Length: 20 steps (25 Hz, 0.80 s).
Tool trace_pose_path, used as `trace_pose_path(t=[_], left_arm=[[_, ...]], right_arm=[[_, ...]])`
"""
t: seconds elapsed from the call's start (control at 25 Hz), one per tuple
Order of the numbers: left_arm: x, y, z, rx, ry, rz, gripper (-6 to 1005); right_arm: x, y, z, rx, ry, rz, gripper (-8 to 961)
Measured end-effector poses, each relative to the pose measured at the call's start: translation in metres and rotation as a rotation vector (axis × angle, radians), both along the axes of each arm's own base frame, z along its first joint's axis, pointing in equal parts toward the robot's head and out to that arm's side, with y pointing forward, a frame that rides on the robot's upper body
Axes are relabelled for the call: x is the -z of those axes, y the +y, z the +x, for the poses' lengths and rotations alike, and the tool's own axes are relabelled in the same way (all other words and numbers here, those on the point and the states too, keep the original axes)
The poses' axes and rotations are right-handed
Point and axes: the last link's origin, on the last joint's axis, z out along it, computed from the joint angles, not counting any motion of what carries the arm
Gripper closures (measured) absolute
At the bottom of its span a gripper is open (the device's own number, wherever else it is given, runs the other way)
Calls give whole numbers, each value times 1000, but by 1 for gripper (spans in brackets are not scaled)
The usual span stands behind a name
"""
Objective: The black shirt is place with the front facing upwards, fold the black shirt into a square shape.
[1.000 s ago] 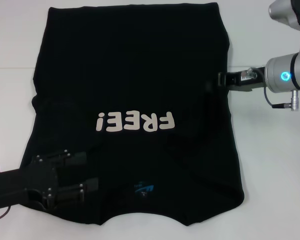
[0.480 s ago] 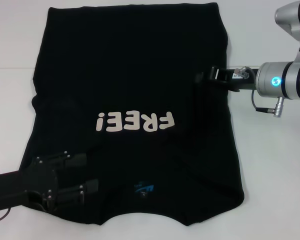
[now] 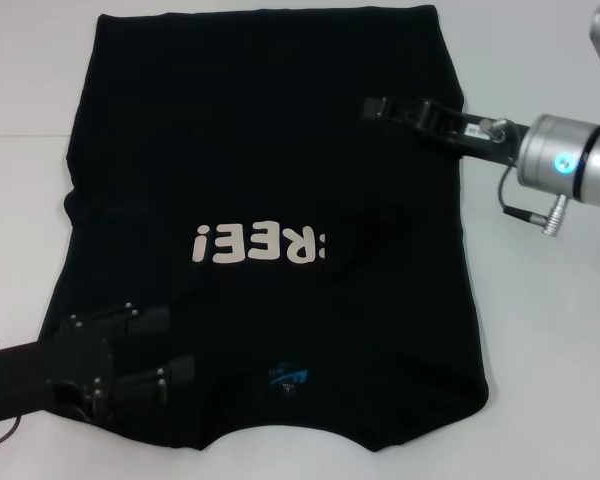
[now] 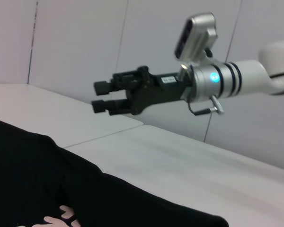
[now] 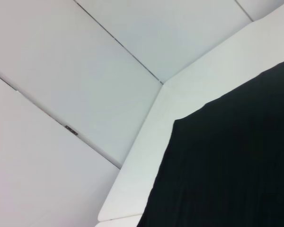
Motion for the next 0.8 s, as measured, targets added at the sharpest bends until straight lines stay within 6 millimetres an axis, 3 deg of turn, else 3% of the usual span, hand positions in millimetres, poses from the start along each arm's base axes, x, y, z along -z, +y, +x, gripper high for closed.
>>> trace_pose_path(t=[0.32, 0.52, 0.72, 0.8], left_arm=[[-20, 5, 0, -252, -193, -120, 264], [-39, 11, -5, -463, -281, -233, 264], [-62, 13, -14, -669, -312, -311, 264], [-69, 13, -20, -762, -268, -341, 264]], right_arm=[[-22, -39, 37, -234, -83, -2, 344], [-40, -79, 72, -469, -211, 65, 229], [-41, -113, 98, -604, -339, 162, 235], [-35, -121, 103, -635, -368, 165, 177]])
